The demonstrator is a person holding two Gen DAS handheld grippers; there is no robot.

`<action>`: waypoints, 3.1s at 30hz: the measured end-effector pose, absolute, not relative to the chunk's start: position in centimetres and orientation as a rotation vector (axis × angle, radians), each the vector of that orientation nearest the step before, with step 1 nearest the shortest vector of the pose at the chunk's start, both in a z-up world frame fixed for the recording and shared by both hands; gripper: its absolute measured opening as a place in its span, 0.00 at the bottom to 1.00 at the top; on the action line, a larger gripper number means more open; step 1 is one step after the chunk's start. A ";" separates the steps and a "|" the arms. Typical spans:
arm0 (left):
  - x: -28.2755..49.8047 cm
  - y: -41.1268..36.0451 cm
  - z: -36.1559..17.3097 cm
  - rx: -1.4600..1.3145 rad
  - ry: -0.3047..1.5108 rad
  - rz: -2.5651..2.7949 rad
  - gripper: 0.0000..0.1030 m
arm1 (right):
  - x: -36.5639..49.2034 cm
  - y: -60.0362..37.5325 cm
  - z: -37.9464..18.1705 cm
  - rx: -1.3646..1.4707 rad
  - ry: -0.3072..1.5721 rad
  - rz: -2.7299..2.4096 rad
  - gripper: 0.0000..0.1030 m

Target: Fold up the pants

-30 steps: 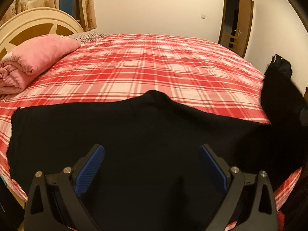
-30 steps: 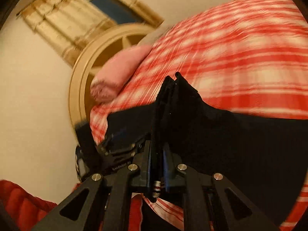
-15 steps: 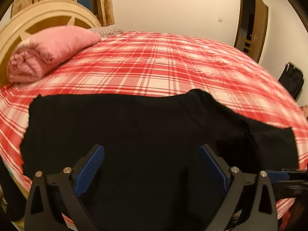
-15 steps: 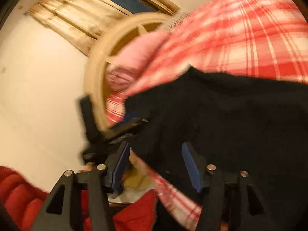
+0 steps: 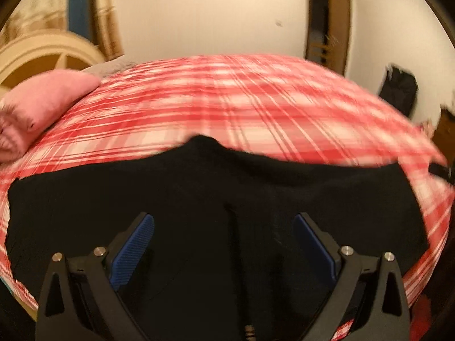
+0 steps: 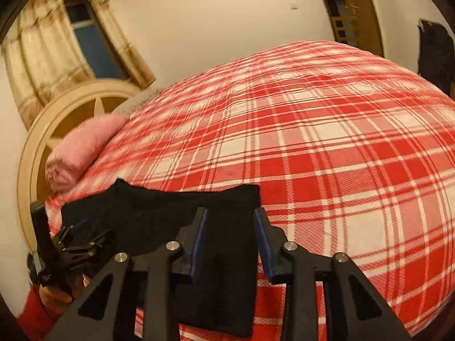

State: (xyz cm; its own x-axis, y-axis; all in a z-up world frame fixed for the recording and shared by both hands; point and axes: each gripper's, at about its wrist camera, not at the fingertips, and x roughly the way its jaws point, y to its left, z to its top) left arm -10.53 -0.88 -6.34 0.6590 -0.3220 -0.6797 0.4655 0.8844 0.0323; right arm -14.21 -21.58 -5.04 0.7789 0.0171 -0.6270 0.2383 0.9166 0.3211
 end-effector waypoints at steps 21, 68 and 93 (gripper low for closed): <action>-11.4 0.9 -6.8 0.253 0.701 -0.328 1.00 | -12.2 -18.1 -6.3 0.228 0.608 -0.148 0.47; -5.8 25.7 -11.0 -0.581 0.801 0.285 0.70 | -9.6 -11.2 -10.7 0.059 0.741 0.001 0.66; -6.1 26.1 -10.9 -0.627 0.802 0.273 0.70 | -8.7 -1.0 -10.2 -0.053 0.749 0.370 0.34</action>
